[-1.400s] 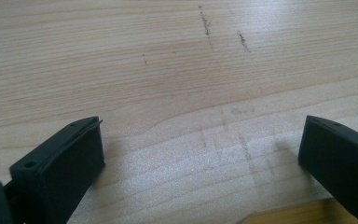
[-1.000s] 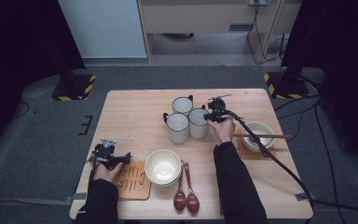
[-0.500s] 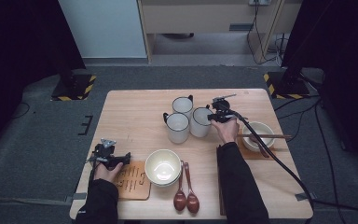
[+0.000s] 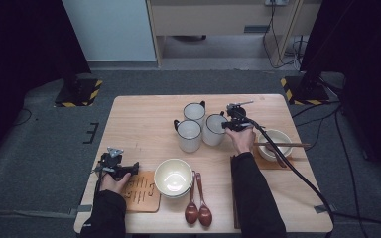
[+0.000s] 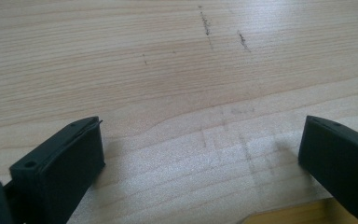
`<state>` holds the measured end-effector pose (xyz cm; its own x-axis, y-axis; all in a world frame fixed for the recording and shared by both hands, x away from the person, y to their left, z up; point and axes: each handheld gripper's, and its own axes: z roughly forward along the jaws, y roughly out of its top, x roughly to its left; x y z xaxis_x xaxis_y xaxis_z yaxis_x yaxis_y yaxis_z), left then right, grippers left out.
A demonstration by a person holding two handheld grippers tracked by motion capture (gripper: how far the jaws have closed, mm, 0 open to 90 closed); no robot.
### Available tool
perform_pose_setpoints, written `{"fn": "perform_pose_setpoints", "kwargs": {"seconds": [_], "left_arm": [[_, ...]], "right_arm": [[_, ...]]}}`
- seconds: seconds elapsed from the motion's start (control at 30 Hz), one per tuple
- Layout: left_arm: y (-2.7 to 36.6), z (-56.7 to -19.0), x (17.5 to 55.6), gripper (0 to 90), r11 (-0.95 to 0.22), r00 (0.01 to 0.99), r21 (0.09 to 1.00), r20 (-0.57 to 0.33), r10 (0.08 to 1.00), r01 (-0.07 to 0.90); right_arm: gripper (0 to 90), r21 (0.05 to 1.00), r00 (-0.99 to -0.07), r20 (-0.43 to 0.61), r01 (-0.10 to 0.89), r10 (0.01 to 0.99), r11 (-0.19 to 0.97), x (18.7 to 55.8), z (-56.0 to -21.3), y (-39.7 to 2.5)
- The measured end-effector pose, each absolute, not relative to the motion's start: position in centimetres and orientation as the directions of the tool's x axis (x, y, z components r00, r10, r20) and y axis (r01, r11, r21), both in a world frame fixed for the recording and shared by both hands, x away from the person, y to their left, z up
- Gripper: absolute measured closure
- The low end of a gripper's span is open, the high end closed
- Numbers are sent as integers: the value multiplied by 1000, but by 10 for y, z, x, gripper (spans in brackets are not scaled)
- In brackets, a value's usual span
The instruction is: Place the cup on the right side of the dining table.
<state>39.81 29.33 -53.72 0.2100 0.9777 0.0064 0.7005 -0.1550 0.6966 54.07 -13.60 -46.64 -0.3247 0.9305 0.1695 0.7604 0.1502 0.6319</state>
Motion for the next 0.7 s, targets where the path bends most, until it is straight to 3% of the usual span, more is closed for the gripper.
{"fn": "perform_pose_setpoints", "kwargs": {"seconds": [0.7], "left_arm": [[293,-537,398,0,-155,210,697,6,978,701]], "right_arm": [[826,639,-325,194,758,925,132,537,-458,-143]]}}
